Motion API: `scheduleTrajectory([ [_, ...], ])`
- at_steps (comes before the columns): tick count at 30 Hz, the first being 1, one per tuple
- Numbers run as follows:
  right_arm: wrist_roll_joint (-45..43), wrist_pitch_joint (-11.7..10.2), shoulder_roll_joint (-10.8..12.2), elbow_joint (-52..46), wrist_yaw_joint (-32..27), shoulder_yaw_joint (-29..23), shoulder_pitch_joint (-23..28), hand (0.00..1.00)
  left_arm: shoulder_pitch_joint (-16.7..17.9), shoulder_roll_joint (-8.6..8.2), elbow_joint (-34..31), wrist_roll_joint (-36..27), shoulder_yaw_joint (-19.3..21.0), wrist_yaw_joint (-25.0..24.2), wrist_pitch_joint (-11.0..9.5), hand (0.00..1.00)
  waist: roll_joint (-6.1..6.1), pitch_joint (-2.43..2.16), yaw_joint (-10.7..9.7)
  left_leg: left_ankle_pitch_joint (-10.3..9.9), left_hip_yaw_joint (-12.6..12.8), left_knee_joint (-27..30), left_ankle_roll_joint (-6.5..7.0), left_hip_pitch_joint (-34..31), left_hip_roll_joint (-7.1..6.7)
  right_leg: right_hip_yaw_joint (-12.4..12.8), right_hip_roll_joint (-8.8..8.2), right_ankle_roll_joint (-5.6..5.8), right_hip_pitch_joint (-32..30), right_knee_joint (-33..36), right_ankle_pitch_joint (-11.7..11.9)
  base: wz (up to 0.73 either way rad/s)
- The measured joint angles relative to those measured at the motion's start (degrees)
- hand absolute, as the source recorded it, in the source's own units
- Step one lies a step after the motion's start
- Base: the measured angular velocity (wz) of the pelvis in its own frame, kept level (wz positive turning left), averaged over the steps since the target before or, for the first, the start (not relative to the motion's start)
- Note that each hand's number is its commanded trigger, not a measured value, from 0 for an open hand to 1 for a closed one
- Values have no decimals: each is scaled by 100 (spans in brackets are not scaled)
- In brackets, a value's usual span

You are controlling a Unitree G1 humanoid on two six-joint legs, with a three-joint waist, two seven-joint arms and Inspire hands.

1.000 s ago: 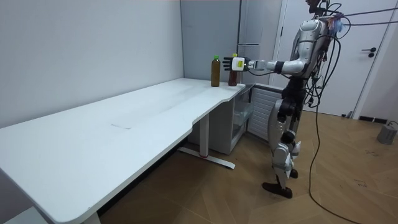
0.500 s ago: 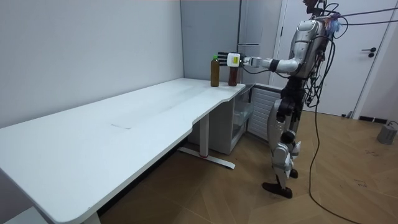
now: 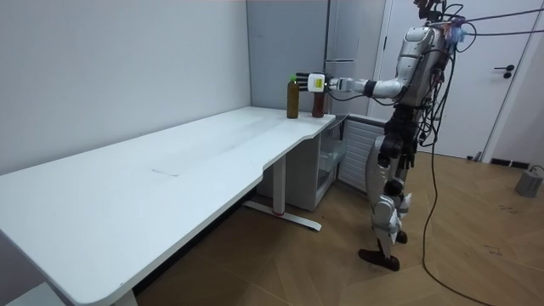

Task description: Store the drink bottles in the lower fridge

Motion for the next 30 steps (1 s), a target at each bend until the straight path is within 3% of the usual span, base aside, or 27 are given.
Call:
scheduleTrajectory([
  [16,-18,180,21,-278,105,-162,82,0,-22,4,235,5,-1,-340,252,0,-60,-46,-118,0,34,66,1,9,0,96,-1,0,24,7,0,-1],
  [17,-18,180,21,-278,102,-169,80,0,-22,4,235,4,-1,-358,257,53,-57,-49,-121,-1,34,67,1,19,0,104,0,1,17,7,-1,0],
  [18,-18,180,20,-278,101,-170,77,0,-22,4,235,4,0,-383,258,68,-55,-50,-124,-1,33,65,2,36,1,109,2,2,23,7,-2,0],
  [19,-18,181,20,-277,101,-170,83,0,-22,4,235,5,0,-401,258,100,-53,-49,-126,-1,33,64,1,52,1,111,3,2,28,8,-2,0],
  [30,-11,180,20,-270,9,-166,97,0,-23,6,594,9,-7,-492,268,100,-16,-60,-141,0,42,66,1,83,3,124,6,-1,50,26,0,0],
])
